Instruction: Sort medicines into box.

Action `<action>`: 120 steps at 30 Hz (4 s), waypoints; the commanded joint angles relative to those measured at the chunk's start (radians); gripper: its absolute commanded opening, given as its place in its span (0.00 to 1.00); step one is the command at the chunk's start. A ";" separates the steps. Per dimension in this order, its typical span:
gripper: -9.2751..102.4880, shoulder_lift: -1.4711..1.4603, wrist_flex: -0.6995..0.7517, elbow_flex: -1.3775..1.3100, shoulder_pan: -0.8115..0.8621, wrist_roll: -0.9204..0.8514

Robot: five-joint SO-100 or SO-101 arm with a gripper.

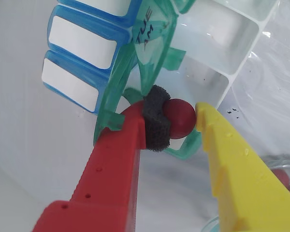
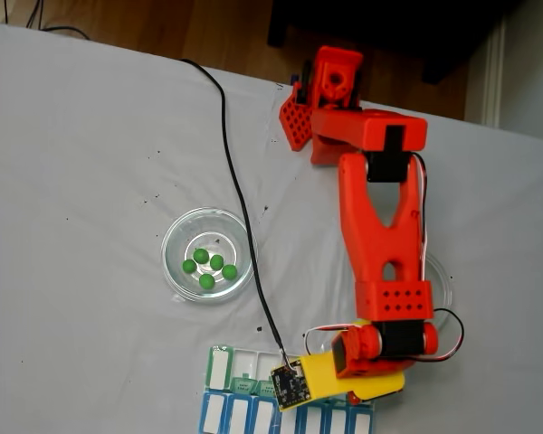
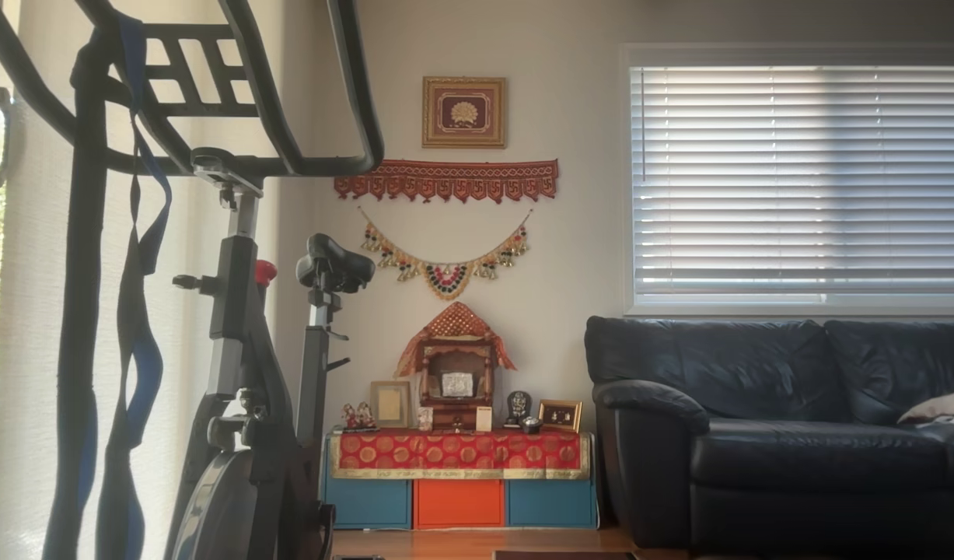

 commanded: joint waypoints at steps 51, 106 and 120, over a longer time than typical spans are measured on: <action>0.09 -0.097 0.541 -0.557 -0.080 -0.043; 0.09 0.425 0.120 0.483 -0.402 -0.097; 0.17 0.365 0.104 0.436 -0.370 -0.098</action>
